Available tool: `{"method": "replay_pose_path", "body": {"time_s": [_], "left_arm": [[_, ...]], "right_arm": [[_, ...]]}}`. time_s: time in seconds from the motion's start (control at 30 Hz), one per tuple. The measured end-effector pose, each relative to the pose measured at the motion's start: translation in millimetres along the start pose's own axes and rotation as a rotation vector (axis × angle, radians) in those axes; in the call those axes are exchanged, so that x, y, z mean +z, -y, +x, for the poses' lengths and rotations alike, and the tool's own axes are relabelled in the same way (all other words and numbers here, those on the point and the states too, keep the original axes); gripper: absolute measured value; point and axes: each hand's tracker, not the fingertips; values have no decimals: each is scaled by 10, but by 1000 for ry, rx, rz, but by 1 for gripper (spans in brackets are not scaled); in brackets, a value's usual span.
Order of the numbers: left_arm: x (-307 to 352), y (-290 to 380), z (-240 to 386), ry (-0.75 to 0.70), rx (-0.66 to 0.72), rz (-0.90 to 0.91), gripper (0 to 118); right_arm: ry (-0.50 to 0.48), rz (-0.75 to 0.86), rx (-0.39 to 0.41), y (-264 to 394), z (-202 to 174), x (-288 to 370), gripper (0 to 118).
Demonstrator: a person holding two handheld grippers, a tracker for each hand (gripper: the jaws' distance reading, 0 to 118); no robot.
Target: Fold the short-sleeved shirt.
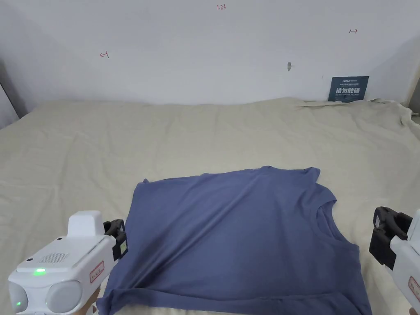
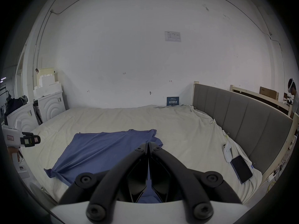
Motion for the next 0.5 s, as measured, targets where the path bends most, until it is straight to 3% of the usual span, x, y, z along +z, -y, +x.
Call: {"method": "replay_pose_path", "body": {"time_s": [0.17,0.27,0.3,0.33,0.4,0.5], "left_arm": [[-148,108,-206,-16,59,-142,6],[-208,198,-271,-46,67,-229,34],[-242,252,-310,-46,84,-257,56],[-282,315,-350,-47,101,-288,70],[-338,429,-414,-51,119,-352,82],[-420,653,-479,-73,125,-396,83]], "right_arm": [[-1,-12,0,30,24,-7,1],[-4,-23,-2,47,39,-23,1],[-3,-26,-4,51,47,-33,1],[-3,-29,-7,58,43,-35,1],[-3,-37,-12,63,57,-58,1],[-6,-48,-14,79,56,-76,1]]}}
